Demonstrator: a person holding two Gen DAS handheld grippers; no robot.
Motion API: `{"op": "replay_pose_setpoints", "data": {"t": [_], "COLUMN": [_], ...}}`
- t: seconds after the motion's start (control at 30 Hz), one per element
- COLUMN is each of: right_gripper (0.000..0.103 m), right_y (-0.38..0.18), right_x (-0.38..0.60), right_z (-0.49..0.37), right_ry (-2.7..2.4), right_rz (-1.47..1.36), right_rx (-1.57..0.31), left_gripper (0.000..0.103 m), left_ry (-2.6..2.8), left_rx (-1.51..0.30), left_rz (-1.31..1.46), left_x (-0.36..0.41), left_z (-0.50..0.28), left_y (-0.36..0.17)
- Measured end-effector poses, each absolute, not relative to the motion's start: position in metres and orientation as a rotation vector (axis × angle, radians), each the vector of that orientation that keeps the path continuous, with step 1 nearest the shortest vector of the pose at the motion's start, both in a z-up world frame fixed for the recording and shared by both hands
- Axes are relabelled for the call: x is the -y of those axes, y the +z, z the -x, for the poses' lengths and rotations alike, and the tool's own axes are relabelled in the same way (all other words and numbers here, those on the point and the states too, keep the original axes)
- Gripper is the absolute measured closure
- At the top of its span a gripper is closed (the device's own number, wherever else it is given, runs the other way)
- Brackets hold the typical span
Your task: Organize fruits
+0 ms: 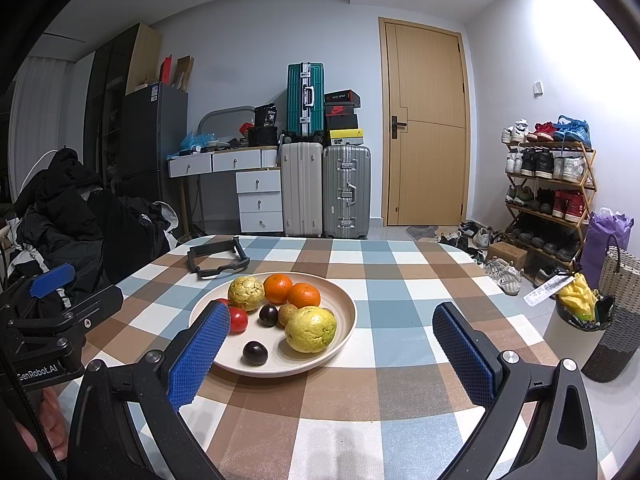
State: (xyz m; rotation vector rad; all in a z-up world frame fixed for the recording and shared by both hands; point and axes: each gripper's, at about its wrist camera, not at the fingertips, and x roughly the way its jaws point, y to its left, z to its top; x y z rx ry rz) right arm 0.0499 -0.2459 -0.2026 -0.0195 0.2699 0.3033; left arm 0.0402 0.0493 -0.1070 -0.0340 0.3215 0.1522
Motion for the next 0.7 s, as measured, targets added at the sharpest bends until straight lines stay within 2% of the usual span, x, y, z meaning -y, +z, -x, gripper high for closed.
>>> {"op": "replay_pose_setpoints", "data": {"t": [0.7], "right_gripper": [0.000], "right_y": [-0.2023], "right_x": [0.2466], "right_z": [-0.0499], "right_ry": [0.303], "right_rz": [0.019], "right_rx": [-0.270], "left_gripper": [0.001], "left_ry": [0.152], "left_rx": [-0.321], "left_rz": [0.034], "left_x": [-0.0486], "left_z": [-0.0409], "left_y": [-0.1081]}}
